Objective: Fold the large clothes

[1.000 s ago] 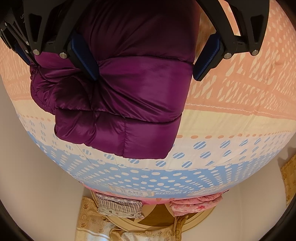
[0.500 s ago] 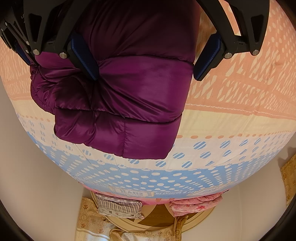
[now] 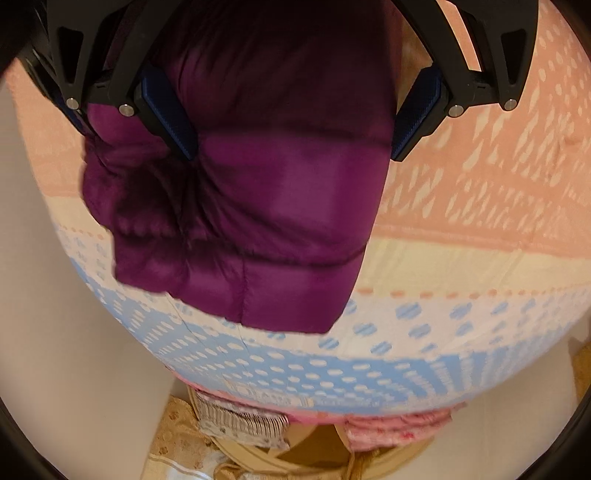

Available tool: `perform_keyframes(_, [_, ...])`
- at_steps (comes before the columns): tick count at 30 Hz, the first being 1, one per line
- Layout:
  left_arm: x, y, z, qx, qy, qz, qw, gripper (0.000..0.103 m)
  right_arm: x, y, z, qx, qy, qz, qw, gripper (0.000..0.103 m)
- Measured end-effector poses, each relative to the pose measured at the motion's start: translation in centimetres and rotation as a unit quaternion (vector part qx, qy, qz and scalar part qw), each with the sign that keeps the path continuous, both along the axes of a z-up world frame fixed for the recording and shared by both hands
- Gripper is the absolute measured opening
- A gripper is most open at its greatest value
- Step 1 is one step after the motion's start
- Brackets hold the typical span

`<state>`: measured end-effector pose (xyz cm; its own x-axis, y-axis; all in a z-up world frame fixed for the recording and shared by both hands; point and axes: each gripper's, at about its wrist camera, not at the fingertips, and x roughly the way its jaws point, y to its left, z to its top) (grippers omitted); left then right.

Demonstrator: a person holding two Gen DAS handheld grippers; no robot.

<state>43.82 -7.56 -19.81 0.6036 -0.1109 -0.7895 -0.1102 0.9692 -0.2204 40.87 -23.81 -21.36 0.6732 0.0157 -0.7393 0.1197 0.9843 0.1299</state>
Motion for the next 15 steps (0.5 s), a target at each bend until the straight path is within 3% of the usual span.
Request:
perform_keyframes(3, [-3.1, 1.3, 1.4, -0.023, -0.026, 0.024, 0.9991, 0.102, 0.0, 0.0, 0.0, 0.003, -0.001, 0.0, 1.0, 0.045])
perform_keyframes(5, [-4.2, 0.7, 1.2, -0.004, -0.034, 0.012, 0.9993, 0.102, -0.1, 0.1, 0.0, 0.001, -0.002, -0.001, 1.0, 0.045])
perform_keyframes(7, [-3.8, 0.4, 0.2, -0.002, -0.024, 0.003, 0.9997, 0.102, -0.1, 0.1, 0.0, 0.0, -0.002, -0.001, 1.0, 0.046])
perform_keyframes(10, [-3.2, 1.3, -1.0, -0.044, -0.015, 0.009, 0.9989, 0.102, -0.2, 0.1, 0.1, 0.008, -0.003, -0.002, 1.0, 0.046])
perform_keyframes(15, [-3.3, 0.6, -0.9, -0.026, -0.019, 0.005, 0.9995, 0.102, -0.2, 0.2, 0.1, 0.008, 0.0, -0.002, 1.0, 0.047])
